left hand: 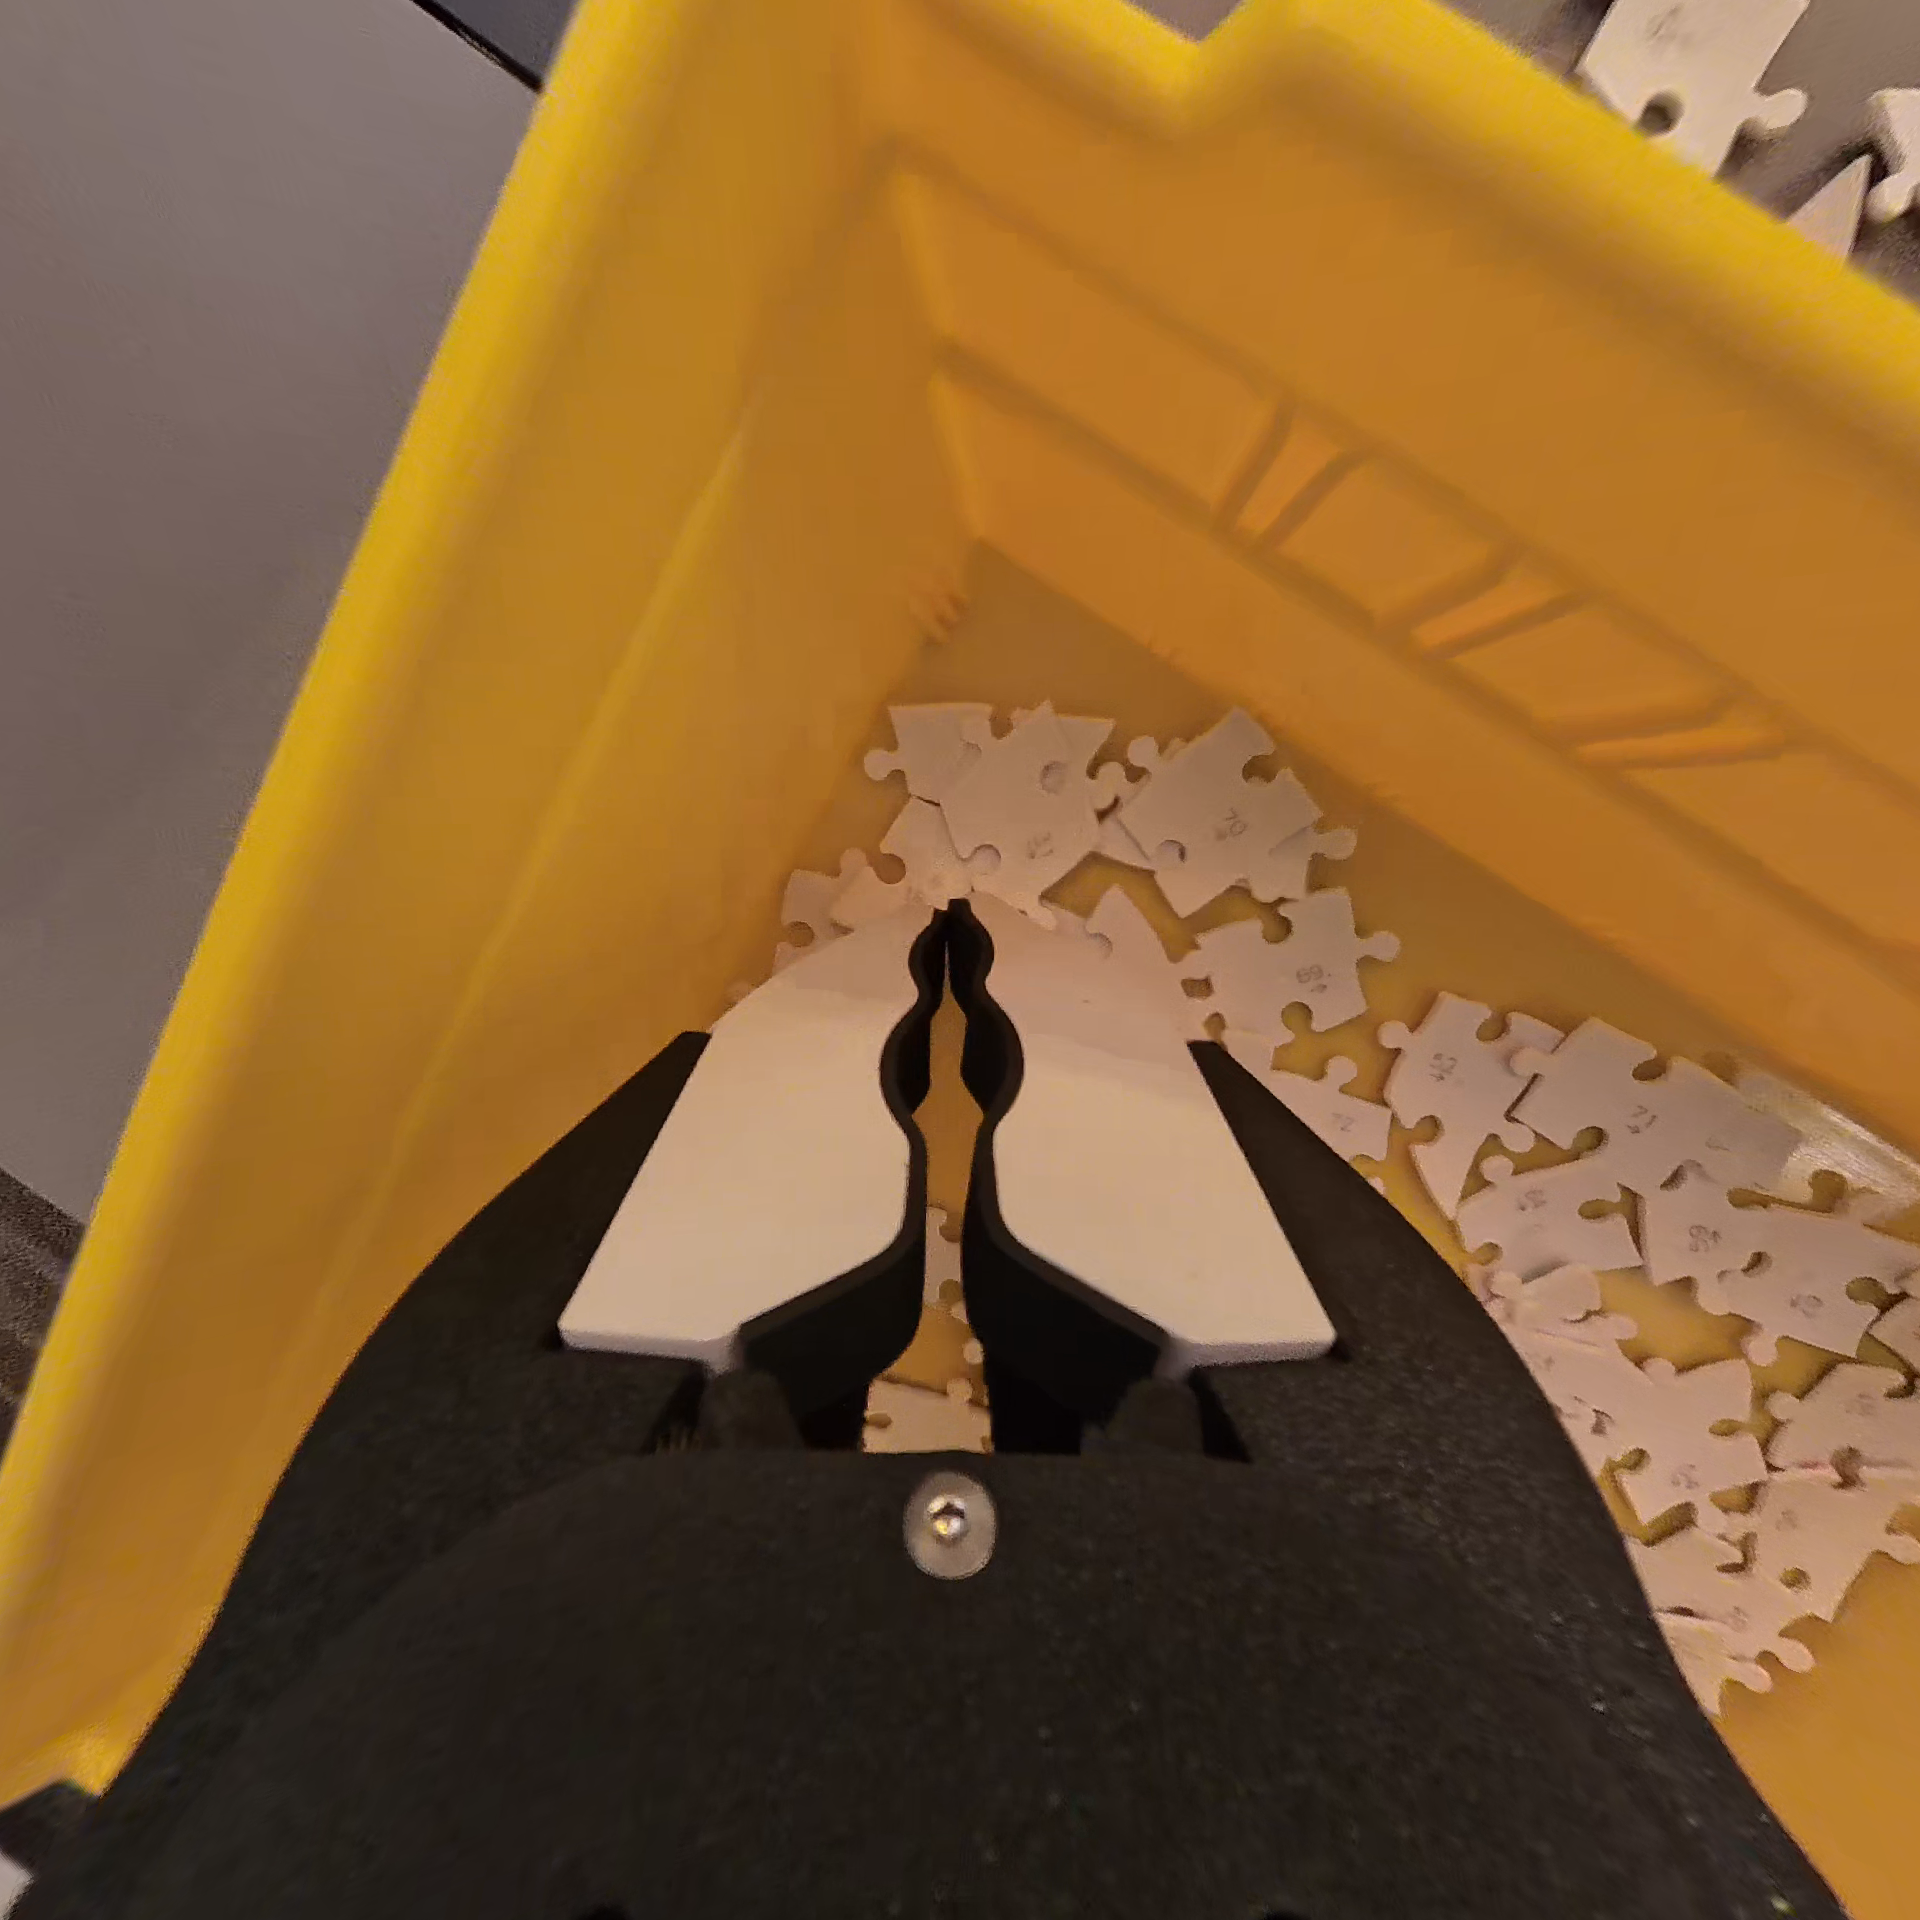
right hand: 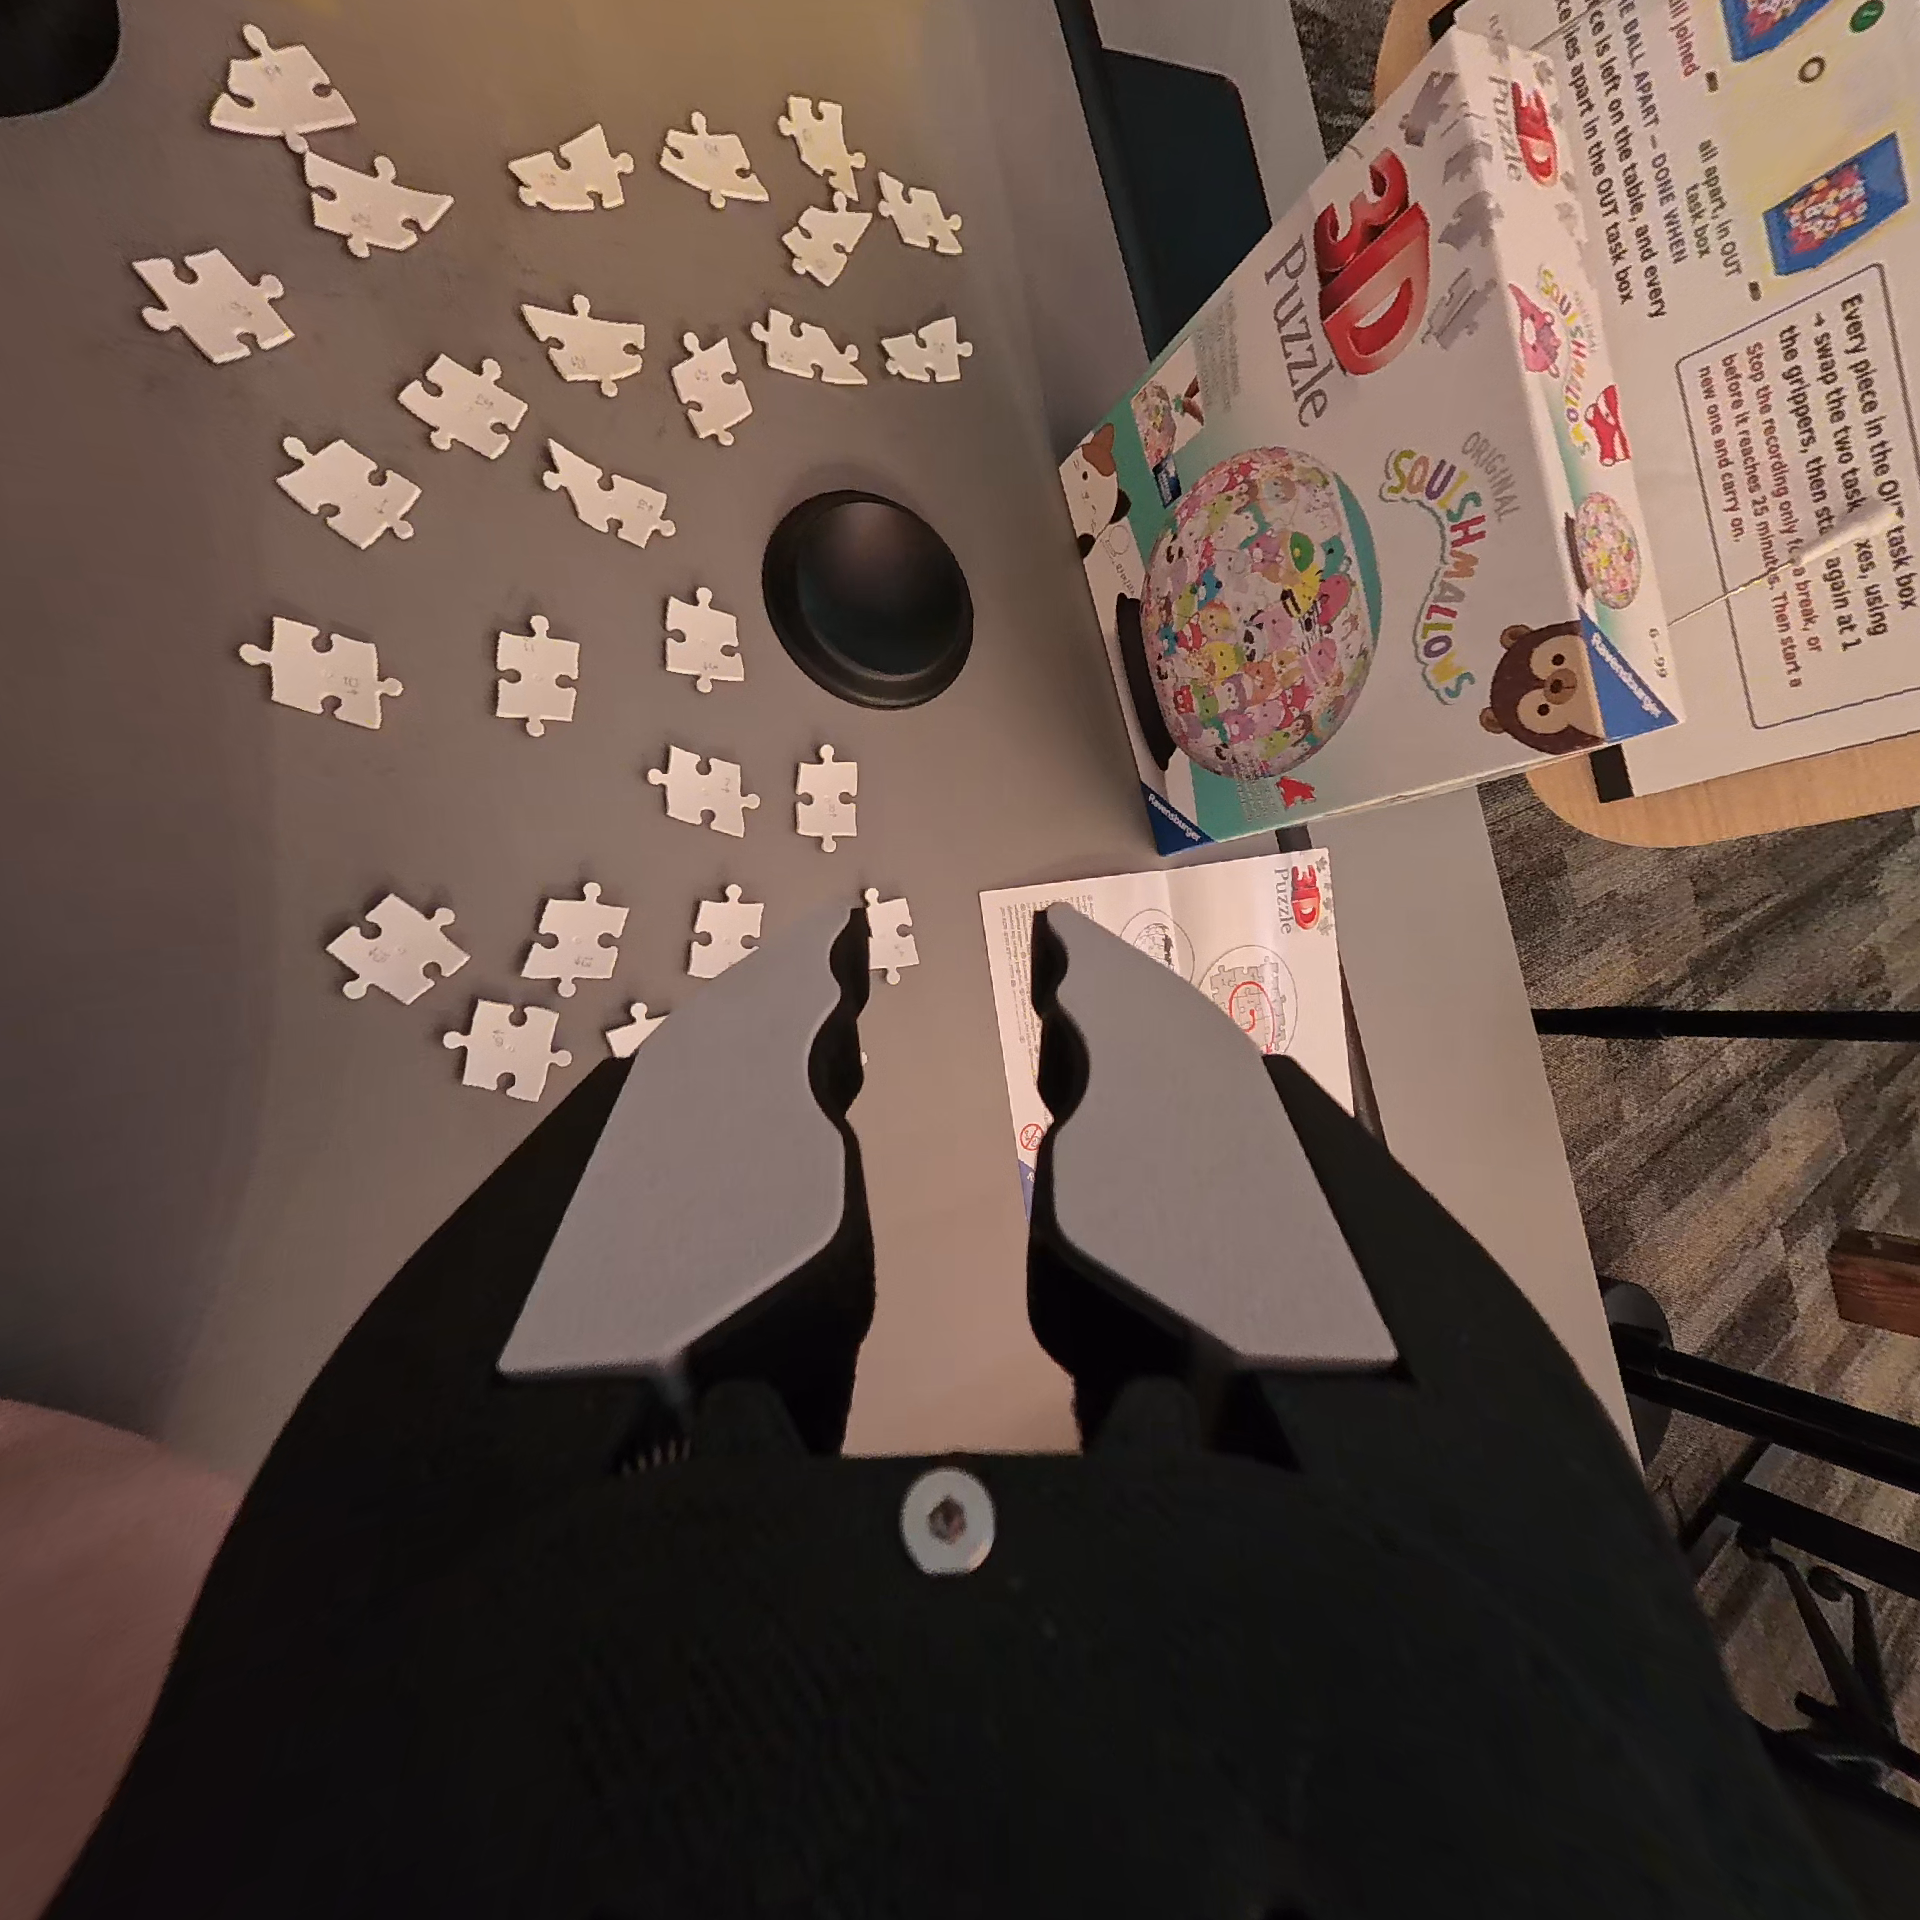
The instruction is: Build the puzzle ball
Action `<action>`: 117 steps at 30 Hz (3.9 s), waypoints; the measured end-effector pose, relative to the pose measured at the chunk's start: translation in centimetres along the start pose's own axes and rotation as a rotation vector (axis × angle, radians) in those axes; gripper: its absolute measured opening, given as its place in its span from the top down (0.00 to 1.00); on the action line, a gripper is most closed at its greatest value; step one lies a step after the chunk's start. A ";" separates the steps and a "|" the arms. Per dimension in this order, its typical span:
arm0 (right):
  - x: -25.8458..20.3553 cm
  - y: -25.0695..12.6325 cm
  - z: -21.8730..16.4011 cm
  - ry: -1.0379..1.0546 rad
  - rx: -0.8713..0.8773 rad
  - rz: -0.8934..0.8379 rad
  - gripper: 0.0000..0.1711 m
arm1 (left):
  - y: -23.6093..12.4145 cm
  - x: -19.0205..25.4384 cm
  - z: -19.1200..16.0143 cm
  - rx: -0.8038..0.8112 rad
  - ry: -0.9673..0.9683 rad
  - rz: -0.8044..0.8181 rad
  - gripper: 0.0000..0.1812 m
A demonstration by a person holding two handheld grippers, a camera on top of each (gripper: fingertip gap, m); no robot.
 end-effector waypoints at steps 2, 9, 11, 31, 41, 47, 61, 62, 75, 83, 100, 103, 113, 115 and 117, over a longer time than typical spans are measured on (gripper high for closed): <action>0.0 0.0 0.0 0.001 -0.001 0.002 0.82 | -0.5 0.1 0.0 0.007 0.002 0.004 1.00; -0.1 0.4 0.0 -0.001 -0.025 0.009 0.82 | 0.4 0.5 0.7 0.014 -0.003 -0.035 0.82; -0.1 0.5 -0.1 0.000 -0.029 0.010 0.82 | 1.1 0.6 0.8 -0.022 0.010 -0.035 0.79; 0.0 1.0 -0.1 -0.003 -0.050 0.015 0.82 | -4.5 1.1 0.4 0.077 0.056 0.090 0.94; -0.1 1.3 0.1 -0.007 -0.051 0.027 0.82 | -5.1 2.3 -1.7 -0.028 0.065 0.266 0.94; -0.1 1.6 0.1 -0.008 -0.068 0.028 0.82 | -2.4 2.6 -2.7 -0.181 0.012 0.305 0.94; -0.1 2.2 0.1 0.001 -0.083 0.041 0.82 | -1.6 1.8 0.0 0.037 -0.103 0.088 0.78; -0.1 2.3 0.1 -0.001 -0.084 0.042 0.82 | -1.2 1.6 0.2 0.023 -0.092 0.078 0.78; 0.0 2.4 0.0 0.001 -0.091 0.051 0.82 | 1.4 1.0 0.8 -0.046 -0.085 0.021 0.85; -0.1 2.8 0.4 -0.006 -0.076 0.060 0.82 | -1.7 1.3 0.6 0.008 -0.060 0.123 0.85; -1.5 11.4 14.8 0.633 0.612 0.621 0.78 | -16.7 17.8 8.4 0.419 0.299 0.381 0.85; -2.0 11.5 15.8 0.720 0.629 0.702 0.78 | -17.6 21.0 10.1 0.426 0.381 0.396 0.85; -3.4 11.4 14.3 0.795 0.527 0.793 0.84 | -18.1 25.0 13.2 0.409 0.483 0.417 0.85; -3.6 11.4 14.0 0.806 0.524 0.863 0.91 | -18.1 25.4 13.5 0.406 0.492 0.420 0.85; -3.7 11.3 13.7 0.817 0.535 0.918 0.97 | -18.1 25.7 13.8 0.399 0.502 0.417 0.85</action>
Point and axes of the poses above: each gripper's, where its closed fingertips meet, y out along the fingers, z out of its top, x = y × z across the jaws, the point moved 9 cm from there along -y, back along the fingers, and after that the axes turned 7 degrees about y, right-handed, at the moved point
